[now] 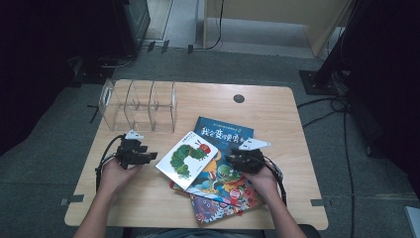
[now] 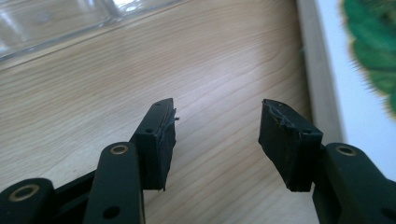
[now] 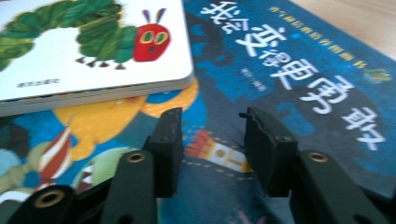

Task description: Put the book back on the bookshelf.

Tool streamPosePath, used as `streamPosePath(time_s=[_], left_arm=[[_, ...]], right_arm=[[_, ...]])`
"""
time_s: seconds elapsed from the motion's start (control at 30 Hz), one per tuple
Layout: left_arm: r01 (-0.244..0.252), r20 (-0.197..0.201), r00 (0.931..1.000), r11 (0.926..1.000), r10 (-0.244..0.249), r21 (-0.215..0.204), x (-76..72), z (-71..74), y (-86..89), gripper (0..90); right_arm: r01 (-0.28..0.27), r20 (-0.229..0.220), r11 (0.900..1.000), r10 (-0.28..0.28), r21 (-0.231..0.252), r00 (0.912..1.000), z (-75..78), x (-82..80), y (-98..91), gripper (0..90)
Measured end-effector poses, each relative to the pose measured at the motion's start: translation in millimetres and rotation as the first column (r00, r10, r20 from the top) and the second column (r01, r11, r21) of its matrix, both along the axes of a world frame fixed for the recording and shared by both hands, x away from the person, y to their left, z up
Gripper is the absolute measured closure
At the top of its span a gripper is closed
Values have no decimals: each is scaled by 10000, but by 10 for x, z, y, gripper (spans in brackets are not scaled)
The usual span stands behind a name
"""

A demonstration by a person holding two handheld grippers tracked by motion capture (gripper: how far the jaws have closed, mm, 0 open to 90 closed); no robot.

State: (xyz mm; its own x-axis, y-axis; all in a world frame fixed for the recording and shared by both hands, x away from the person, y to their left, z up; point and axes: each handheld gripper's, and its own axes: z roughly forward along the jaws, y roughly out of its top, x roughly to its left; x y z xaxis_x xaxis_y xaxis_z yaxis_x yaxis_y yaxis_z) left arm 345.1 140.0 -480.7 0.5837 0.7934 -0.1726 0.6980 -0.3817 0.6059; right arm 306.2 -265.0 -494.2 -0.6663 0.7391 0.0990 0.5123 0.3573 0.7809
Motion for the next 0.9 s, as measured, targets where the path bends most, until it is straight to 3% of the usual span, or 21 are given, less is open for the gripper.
streamPosePath(time_s=[0.17, 0.2, 0.33, 0.37, 0.47, 0.67, 0.83, 0.9], left_arm=[[161, -56, 9999, 9998, -160, 95, 21, 78, -52, 365], [245, -11, 9997, 9994, -246, -245, 29, 130, -64, 366], [384, -41, 9992, 9982, -387, -451, 37, 210, -97, 329], [553, -75, 9984, 9960, -560, -696, 40, 256, -134, 328], [838, -195, 9961, 9929, -857, -840, 50, 286, -205, 313], [1378, -482, 9889, 9889, -1405, -551, 60, 283, -340, 336], [1533, -596, 9858, 9862, -1570, -628, 65, 300, -421, 327], [1575, -818, 9834, 9857, -1621, -601, 77, 292, -471, 326]], right_arm=[[-88, -74, 10000, 88, -7, 9999, 10, -81, 81, 644], [-134, -42, 9999, 134, -18, 9999, 12, -99, 99, 661], [-216, 57, 9997, 216, -150, 9997, 25, -138, 140, 723], [-266, -145, 9996, 266, -15, 9995, 21, -149, 156, 765], [-302, -161, 9995, 303, 72, 9994, 8, -171, 204, 777], [-497, -85, 9988, 497, -34, 9987, 10, -222, 299, 794], [-503, -368, 9986, 508, 145, 9980, 15, -240, 364, 839], [-580, -498, 9982, 587, 166, 9970, 20, -249, 397, 852]])
